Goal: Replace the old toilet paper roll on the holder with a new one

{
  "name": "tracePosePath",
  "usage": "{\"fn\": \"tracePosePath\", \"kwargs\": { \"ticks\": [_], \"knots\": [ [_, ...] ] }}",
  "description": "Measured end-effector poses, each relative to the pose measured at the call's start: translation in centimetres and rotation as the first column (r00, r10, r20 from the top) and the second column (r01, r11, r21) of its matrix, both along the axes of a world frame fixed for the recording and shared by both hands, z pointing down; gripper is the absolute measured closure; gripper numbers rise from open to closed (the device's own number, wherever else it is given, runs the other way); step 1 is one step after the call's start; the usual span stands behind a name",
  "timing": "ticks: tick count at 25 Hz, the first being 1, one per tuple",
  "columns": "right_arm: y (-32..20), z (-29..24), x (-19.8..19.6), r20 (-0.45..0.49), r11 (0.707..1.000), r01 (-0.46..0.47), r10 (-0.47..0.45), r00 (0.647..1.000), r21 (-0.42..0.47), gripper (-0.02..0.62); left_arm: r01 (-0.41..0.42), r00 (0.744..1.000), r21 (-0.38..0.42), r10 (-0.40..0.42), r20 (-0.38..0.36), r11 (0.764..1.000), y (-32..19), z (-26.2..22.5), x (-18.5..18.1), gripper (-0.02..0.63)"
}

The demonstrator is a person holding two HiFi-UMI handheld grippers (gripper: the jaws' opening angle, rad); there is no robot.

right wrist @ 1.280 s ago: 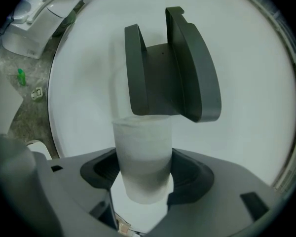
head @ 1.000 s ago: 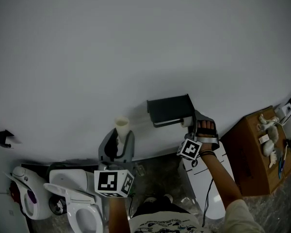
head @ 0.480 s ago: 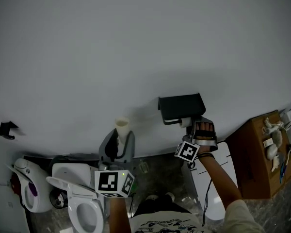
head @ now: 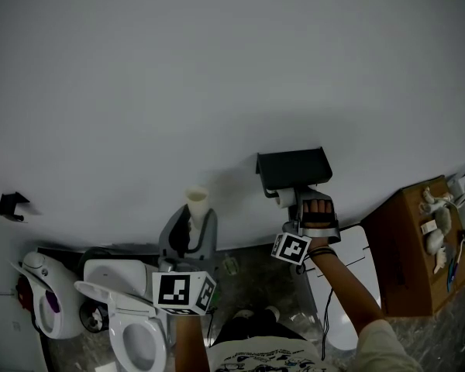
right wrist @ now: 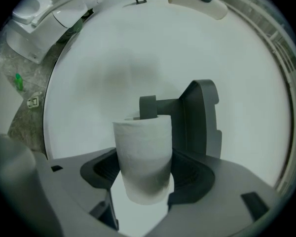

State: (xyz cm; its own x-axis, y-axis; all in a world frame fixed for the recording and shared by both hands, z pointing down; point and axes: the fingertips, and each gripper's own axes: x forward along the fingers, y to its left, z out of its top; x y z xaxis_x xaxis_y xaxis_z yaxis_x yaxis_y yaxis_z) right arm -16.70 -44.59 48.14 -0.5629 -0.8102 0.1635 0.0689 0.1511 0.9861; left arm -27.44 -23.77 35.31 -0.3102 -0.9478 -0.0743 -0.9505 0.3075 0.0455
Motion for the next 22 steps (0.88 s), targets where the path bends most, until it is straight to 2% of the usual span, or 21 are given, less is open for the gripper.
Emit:
{"fn": "tracePosePath", "kwargs": {
  "ticks": [13, 15, 17, 20, 22],
  "knots": [
    [3.7, -0.5, 2.2, 0.085, 0.995, 0.050, -0.042, 0.995, -0.089, 0.278, -0.045, 0.999, 0.018, 0.045, 0.010, 0.999, -0.6, -0.8, 1.3, 0.420],
    [4.6, -0.5, 3.0, 0.106, 0.992, 0.047, -0.034, 0.994, -0.117, 0.278, -0.062, 0.998, 0.021, 0.062, 0.012, 0.998, -0.9, -0.9, 1.8, 0.420],
    [5.3, -0.8, 4.0, 0.168, 0.984, 0.036, -0.007, 0.986, -0.174, 0.278, -0.077, 0.997, 0.026, 0.077, 0.011, 0.997, -1.2, -1.0, 2.4, 0.420],
    [5.8, -2.5, 6.0, 0.333, 0.953, 0.024, 0.082, 0.939, -0.302, 0.279, -0.100, 0.995, 0.036, 0.100, 0.010, 0.994, -1.6, -1.2, 3.4, 0.420],
    [5.8, -4.4, 7.5, 0.455, 0.918, 0.039, 0.158, 0.877, -0.395, 0.279, -0.114, 0.994, 0.052, 0.114, 0.004, 0.992, -1.9, -1.5, 3.9, 0.420]
  ]
}}
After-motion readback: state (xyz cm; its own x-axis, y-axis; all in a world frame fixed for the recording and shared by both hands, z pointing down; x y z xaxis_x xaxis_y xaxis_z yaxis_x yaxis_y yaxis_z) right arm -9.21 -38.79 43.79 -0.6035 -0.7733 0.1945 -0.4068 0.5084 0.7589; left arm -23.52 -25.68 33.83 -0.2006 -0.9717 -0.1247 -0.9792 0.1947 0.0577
